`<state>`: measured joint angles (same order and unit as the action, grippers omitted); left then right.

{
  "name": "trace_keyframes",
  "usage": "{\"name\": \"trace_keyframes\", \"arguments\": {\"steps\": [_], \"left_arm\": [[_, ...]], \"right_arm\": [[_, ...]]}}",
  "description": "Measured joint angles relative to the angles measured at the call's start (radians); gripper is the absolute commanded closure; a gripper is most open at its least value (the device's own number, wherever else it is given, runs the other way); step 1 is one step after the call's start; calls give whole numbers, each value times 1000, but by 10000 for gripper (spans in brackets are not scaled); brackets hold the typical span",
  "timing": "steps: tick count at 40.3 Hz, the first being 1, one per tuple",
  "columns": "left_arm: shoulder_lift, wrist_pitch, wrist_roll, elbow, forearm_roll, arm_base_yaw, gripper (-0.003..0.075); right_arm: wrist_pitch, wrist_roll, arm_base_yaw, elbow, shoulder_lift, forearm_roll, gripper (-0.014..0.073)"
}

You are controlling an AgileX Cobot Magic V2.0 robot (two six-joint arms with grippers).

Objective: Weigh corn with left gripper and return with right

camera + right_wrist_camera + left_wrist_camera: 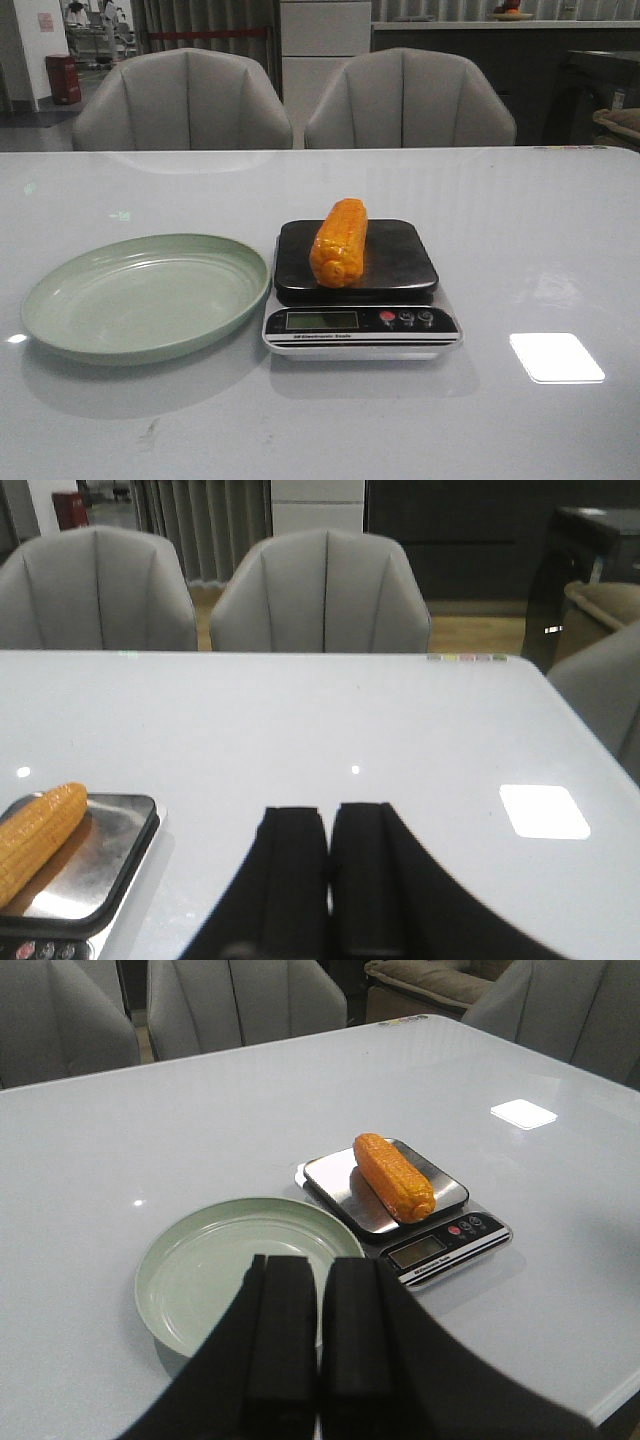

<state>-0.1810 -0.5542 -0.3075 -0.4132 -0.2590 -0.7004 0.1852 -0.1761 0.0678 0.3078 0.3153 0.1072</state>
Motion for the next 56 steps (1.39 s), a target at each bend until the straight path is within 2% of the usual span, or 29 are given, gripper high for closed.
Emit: {"name": "trace_keyframes", "arguments": {"steps": [7,9,15,19,22,32,42,56], "left_arm": [[0,2,0,0,-2,0,606],[0,2,0,0,-4,0,606],[0,2,0,0,-4,0,606],[0,2,0,0,-8,0,606],[0,2,0,0,-9,0,606],[0,2,0,0,-15,0,606],[0,2,0,0,-19,0,606],[0,2,0,0,-19,0,606]], "right_arm": [[44,-2,0,0,27,0,400],[44,-8,0,0,29,-6,350],[46,-14,16,0,46,-44,113],[43,-14,56,2,83,-49,23],[43,-16,92,14,122,-51,-13],[56,-16,255,136,329,-75,-14],[219,-22,413,412,683,-182,-14],[411,-178,485,852,1137,-190,-12]]}}
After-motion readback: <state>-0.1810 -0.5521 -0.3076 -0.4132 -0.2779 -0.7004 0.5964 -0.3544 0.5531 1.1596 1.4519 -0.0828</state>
